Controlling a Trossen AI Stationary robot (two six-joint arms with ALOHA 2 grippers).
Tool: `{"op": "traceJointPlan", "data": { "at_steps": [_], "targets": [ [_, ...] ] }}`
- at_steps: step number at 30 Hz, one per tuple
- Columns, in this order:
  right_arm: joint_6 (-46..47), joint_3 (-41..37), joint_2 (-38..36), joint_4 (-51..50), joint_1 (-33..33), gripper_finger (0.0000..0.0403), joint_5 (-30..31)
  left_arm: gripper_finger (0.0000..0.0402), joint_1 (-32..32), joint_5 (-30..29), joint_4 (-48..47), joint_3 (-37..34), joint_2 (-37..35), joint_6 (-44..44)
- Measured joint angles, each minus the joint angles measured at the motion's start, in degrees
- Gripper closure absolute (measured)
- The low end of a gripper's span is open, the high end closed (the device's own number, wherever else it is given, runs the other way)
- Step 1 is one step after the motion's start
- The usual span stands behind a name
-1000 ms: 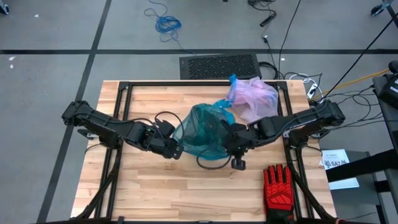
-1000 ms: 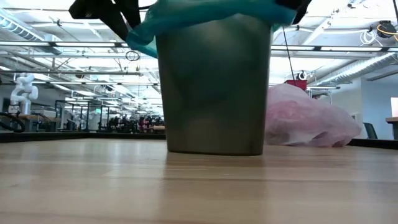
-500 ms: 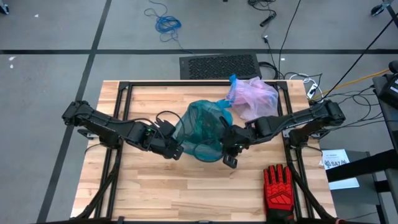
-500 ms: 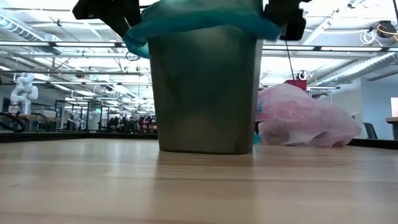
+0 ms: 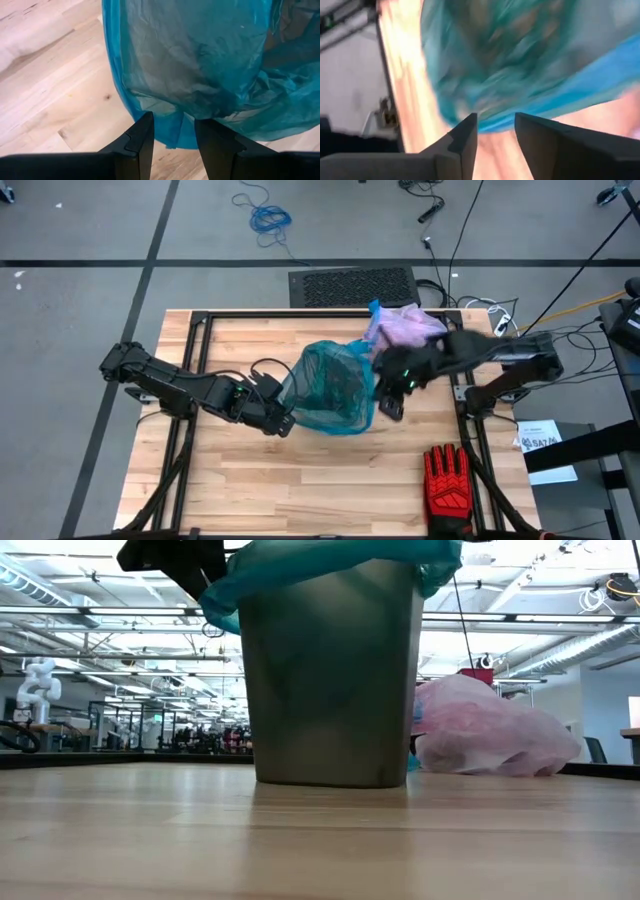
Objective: Place trash/remove bag and relplace
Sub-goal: Insert a new trash bag into the bin
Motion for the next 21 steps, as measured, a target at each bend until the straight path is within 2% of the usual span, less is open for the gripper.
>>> {"op": "traceJointPlan", "data": {
  "at_steps": [3,6,10,14,21],
  "targets": [
    [-2.21,2.52,-1.69,-0.84,-3.7,0.0272,2.22,0.0265,0.0,0.02,-0.01,0.0,0.02,0.01],
    [-4.83,2.36,-2.31,0.66,-8.34,0.0278,2.67,0.0265,0.0,0.01,-0.01,0.0,0.02,0.01],
    [-7.7,-0.1,-2.16,6.9,-14.19,0.0325,2.49,0.0265,0.0,0.02,0.01,0.0,0.04,-0.28],
    [-9.73,-3.08,-0.78,11.64,-18.27,0.0389,-1.27,0.0265,0.0,0.02,0.01,0.0,0.04,-0.44],
    [-13.15,-3.91,2.73,9.09,-19.71,0.0398,-1.11,0.0265,0.0,0.04,-0.01,0.0,0.04,-0.49]
  ]
}}
